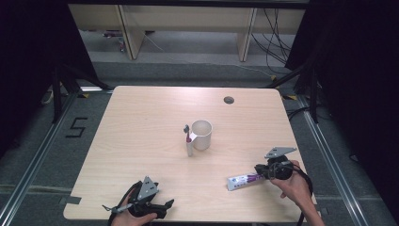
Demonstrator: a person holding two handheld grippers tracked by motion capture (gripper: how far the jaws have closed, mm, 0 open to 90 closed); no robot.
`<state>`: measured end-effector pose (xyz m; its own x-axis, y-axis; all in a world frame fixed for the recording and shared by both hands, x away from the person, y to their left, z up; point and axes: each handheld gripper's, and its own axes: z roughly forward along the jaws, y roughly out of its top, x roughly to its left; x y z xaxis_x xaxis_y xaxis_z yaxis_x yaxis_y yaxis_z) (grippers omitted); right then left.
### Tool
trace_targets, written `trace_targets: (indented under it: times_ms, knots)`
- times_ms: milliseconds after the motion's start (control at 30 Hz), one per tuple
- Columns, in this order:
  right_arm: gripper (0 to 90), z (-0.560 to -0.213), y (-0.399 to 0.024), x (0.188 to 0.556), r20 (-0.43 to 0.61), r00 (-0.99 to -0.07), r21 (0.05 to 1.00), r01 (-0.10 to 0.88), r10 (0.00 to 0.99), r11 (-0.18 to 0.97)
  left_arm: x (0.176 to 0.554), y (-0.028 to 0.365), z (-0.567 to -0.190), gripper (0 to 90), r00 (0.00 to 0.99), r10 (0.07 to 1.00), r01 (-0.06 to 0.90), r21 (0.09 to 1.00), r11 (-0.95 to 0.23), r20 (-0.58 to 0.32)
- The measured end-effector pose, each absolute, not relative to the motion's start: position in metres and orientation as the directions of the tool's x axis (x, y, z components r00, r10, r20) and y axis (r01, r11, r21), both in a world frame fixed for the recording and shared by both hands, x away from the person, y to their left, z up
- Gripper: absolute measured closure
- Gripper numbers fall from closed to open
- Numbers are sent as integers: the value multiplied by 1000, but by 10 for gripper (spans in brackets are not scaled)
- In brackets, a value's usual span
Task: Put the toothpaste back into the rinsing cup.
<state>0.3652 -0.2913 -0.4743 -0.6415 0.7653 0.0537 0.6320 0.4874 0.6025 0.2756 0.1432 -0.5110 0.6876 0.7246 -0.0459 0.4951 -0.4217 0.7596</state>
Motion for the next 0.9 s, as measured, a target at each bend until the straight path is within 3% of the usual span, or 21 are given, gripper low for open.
trace_targets:
  times_ms: [133,167,567,900]
  knots:
    - [739,-471,-291,365,29,-650,638,597,760,486,276,143,-511,184,687,725,495,759,-423,-44]
    - [675,-466,-293,367,-39,-712,658,509,701,554,276,143,-511,184,686,726,496,760,-420,-47]
    - [467,-458,-294,354,-120,-790,619,413,601,668,276,143,-512,184,687,725,495,767,-409,-57]
    - [386,-463,-291,354,-176,-809,571,380,560,728,276,143,-512,184,687,725,495,766,-410,-57]
